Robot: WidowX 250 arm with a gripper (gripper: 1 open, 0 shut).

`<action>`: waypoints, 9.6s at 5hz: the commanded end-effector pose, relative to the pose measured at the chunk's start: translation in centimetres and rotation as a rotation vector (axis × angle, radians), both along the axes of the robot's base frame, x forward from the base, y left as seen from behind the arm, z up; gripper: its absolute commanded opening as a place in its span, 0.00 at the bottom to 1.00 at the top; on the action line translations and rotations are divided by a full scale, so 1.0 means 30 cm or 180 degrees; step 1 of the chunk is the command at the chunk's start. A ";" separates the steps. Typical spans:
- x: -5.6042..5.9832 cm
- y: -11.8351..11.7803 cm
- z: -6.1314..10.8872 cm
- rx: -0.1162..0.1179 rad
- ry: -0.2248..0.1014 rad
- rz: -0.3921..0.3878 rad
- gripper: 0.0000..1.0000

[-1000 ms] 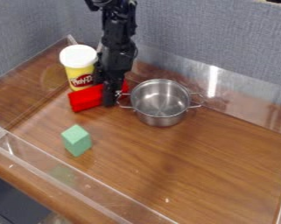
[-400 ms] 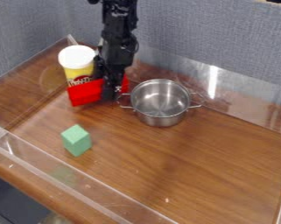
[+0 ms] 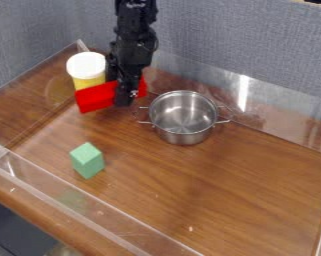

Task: Put red object to the right side of the table

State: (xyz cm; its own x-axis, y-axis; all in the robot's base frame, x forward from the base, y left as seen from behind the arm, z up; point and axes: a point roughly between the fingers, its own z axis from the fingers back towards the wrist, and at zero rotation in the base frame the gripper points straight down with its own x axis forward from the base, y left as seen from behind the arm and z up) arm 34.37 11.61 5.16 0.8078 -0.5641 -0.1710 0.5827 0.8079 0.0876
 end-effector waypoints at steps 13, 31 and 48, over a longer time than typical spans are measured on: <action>-0.130 -0.282 0.490 0.0283 -0.0924 -0.0515 0.00; -0.281 -0.809 0.032 -0.0268 -0.0567 -0.2015 0.00; -0.154 -0.766 0.027 -0.0149 -0.0658 -0.1844 1.00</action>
